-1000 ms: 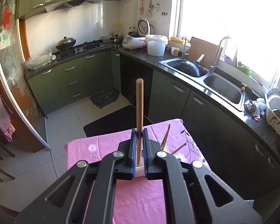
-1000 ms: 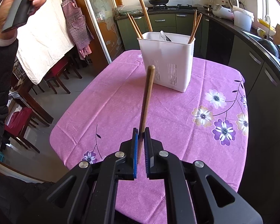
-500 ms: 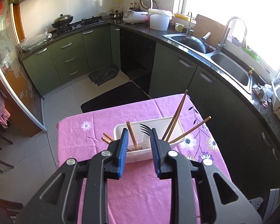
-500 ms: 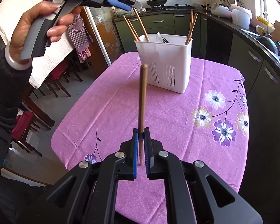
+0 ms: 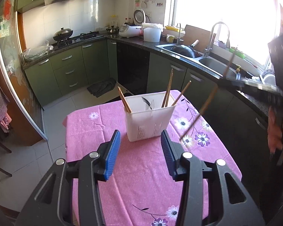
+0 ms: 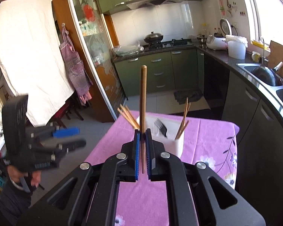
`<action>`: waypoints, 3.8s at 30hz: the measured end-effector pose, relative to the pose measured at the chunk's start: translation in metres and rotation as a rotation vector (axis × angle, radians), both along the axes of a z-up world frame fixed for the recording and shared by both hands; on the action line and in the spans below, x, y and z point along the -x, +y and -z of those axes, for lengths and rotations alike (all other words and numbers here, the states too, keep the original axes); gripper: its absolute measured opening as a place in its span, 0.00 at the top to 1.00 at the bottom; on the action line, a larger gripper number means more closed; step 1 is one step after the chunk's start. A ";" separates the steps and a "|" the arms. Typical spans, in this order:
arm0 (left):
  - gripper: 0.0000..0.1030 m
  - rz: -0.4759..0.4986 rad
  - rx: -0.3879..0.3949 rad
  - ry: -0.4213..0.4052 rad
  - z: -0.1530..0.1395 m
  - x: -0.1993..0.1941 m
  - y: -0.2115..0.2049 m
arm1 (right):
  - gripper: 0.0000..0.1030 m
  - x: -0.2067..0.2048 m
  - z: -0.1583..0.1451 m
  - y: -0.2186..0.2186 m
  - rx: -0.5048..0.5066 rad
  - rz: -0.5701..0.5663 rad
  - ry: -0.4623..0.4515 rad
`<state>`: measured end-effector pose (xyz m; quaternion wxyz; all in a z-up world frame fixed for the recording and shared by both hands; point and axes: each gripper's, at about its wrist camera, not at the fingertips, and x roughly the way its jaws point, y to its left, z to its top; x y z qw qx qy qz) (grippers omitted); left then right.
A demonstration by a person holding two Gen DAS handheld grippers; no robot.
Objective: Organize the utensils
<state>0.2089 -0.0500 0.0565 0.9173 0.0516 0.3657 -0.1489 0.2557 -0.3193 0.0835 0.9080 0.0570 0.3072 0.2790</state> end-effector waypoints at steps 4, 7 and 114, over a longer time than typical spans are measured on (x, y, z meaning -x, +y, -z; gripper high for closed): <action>0.59 -0.025 0.007 -0.027 0.012 0.013 0.016 | 0.93 -0.039 -0.031 0.001 -0.012 0.074 -0.042; 0.58 -0.047 0.010 -0.041 0.024 0.019 0.024 | 0.93 -0.072 -0.032 0.009 0.024 0.132 -0.037; 0.07 -0.239 0.044 -0.208 0.087 0.183 0.038 | 0.05 0.239 0.125 0.001 0.109 0.289 -0.272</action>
